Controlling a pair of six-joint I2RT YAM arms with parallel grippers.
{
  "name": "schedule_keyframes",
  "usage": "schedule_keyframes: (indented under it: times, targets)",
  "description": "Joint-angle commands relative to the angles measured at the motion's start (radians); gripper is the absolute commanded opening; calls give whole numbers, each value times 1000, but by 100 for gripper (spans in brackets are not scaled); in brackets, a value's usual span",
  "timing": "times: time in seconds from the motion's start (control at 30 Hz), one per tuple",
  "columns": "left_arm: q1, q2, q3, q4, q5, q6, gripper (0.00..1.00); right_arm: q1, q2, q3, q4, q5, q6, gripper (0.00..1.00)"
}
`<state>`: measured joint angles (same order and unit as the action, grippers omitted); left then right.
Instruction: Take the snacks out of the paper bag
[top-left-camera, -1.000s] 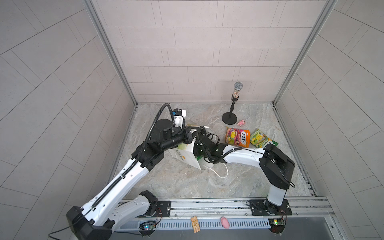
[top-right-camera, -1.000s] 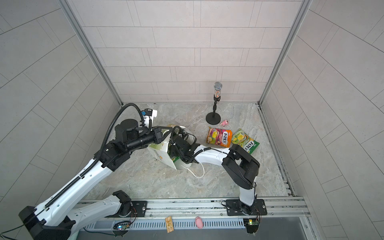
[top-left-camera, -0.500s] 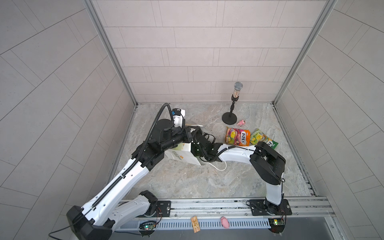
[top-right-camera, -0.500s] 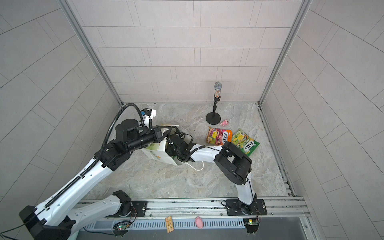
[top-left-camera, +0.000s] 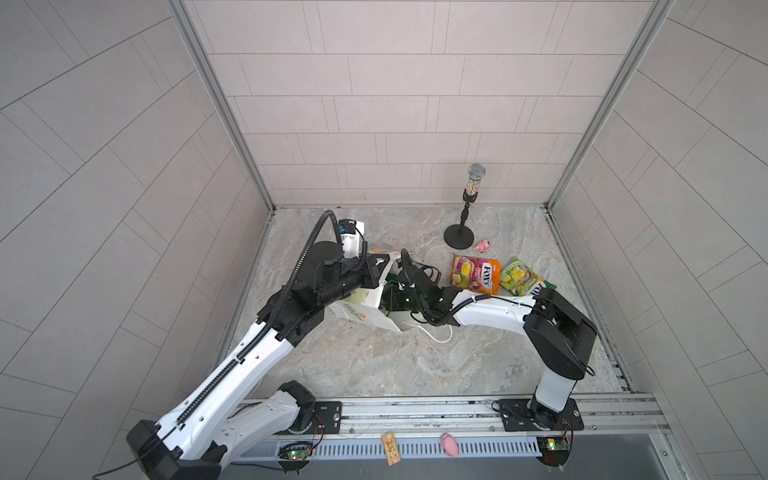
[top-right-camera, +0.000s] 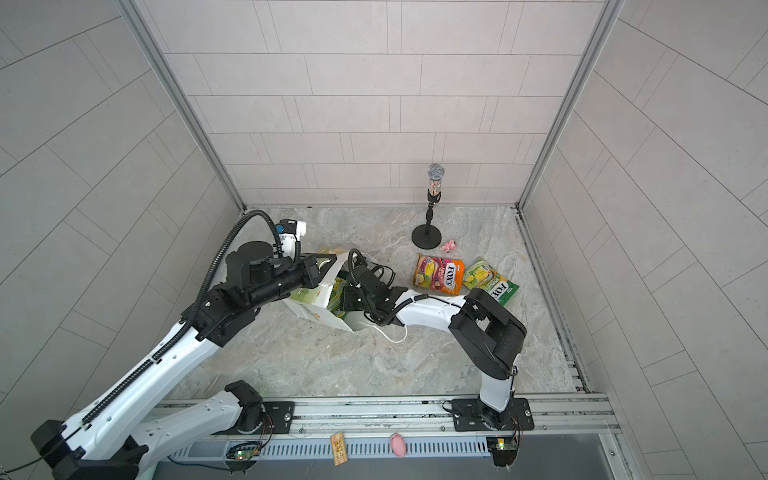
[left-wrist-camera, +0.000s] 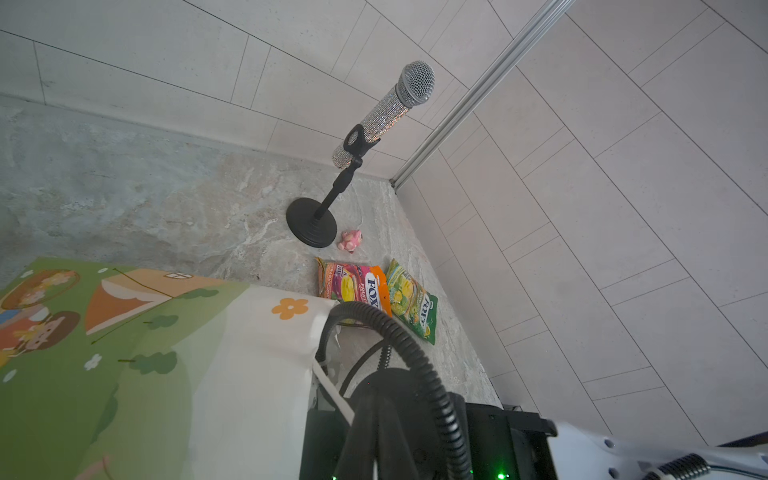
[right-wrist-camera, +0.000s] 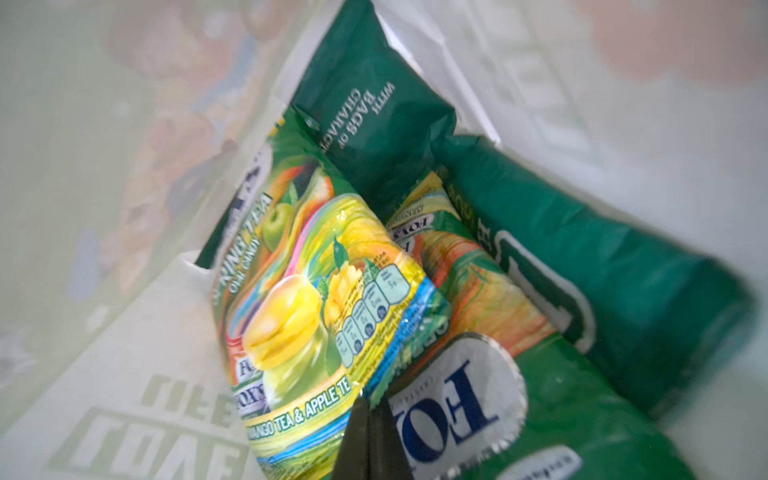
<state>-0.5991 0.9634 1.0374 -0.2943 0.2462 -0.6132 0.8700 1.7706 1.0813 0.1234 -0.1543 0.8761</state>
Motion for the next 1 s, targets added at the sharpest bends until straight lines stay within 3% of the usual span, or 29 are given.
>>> schedule_keyframes:
  times: [0.0,0.67,0.87,0.97]
  targets:
    - [-7,-23,-1,-18,-48,18,0,-5,-64,-17,6,-25,-44,0]
    - [-7,-24,-10,-40,-116,23,0,-14,-336,-96,-87,-20,-163,0]
    - [-7,-21,-5,-30,-108,18,0,-15,-314,-99,-120,-24,-139,0]
    - [-7,-17,0,-28,-102,17,0,-10,-275,-95,-133,-44,-98,24]
